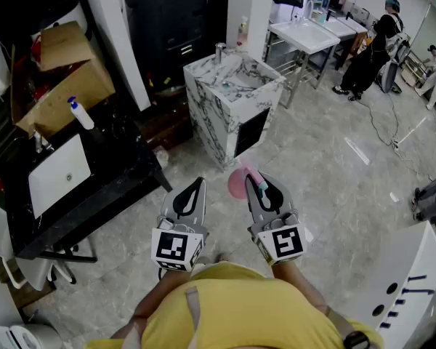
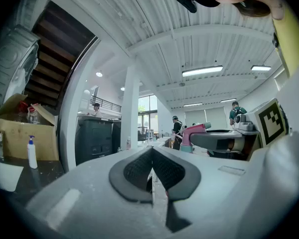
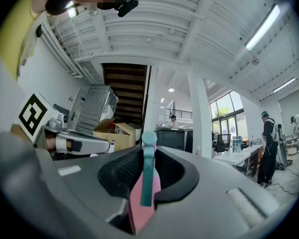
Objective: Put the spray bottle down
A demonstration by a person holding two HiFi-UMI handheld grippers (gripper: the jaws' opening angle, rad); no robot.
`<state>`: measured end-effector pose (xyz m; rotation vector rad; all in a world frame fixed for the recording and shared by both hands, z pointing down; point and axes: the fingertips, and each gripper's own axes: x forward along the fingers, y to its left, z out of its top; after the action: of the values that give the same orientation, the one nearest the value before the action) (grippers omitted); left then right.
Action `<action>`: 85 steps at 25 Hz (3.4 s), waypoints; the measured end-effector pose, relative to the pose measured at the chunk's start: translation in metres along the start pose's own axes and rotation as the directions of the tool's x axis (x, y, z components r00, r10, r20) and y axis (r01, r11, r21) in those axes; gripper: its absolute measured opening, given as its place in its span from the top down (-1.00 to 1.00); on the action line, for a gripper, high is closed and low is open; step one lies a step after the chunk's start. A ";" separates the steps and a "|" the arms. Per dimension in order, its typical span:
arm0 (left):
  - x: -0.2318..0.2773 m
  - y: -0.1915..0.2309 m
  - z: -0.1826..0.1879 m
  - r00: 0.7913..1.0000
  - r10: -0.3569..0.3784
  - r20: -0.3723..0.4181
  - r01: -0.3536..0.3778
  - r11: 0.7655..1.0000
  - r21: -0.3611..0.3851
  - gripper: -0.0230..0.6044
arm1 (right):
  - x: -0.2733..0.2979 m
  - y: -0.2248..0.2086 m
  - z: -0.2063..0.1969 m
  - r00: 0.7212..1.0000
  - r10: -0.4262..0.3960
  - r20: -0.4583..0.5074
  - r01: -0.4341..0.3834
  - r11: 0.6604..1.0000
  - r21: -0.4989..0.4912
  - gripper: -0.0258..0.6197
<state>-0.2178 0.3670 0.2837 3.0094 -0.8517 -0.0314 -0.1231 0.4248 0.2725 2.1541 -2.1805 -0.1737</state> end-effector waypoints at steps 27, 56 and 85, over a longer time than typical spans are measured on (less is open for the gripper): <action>0.161 0.109 -0.026 0.997 -0.071 0.008 0.072 0.996 -0.047 0.92 | 0.179 -0.068 -0.033 0.999 -0.035 0.005 0.035 0.999 0.009 0.72; 0.319 0.241 -0.049 0.997 -0.069 -0.036 0.065 0.991 -0.114 0.92 | 0.375 -0.133 -0.062 0.999 -0.042 -0.033 0.044 0.997 0.060 0.72; 0.560 0.271 -0.058 0.959 0.279 -0.047 -0.282 0.956 -0.078 0.92 | 0.576 -0.324 -0.102 0.922 0.381 0.068 -0.386 0.919 0.078 0.72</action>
<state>0.1188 -0.1569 0.3379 2.7734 -1.2313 -0.0099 0.2038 -0.1570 0.3152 1.7249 -2.6326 -0.1089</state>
